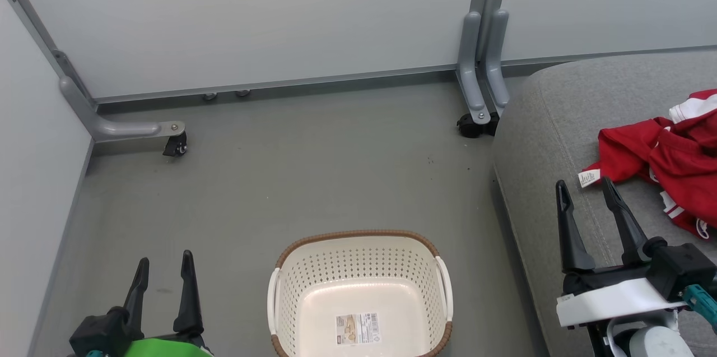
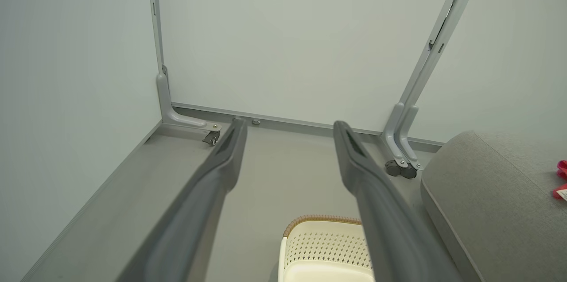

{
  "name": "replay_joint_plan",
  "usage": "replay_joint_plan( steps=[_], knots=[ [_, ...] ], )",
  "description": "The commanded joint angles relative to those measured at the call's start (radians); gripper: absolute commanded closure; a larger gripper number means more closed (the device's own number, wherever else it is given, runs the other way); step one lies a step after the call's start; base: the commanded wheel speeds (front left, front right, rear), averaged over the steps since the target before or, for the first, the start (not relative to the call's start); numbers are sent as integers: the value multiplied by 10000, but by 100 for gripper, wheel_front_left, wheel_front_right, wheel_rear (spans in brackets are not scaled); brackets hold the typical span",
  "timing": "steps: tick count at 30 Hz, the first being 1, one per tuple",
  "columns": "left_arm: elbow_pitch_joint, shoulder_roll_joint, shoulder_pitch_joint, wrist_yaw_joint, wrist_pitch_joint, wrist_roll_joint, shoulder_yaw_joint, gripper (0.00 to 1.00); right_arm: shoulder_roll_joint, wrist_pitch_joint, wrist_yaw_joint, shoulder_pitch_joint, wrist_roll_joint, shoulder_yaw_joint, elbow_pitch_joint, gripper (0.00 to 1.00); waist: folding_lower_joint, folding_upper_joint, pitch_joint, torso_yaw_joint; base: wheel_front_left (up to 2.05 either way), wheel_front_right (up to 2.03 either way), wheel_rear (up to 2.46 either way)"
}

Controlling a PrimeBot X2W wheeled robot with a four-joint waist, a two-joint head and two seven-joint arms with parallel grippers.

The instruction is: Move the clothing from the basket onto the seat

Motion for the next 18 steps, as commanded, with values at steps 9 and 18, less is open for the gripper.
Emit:
replay_joint_plan(
  steps=[9, 18],
  knots=[
    [176, -21, 19, 0, 2, 65, -92, 100, 40, 4, 0, 50, -12, 17, 280, 100, 0, 0, -22, 0, 0, 0, 0],
    [345, -36, -156, -3, 397, -1286, 11, 100, 63, 325, 1, -9, 1492, -20, 627, 100, 0, 0, 5, -18, 0, 0, 0]
  ],
)
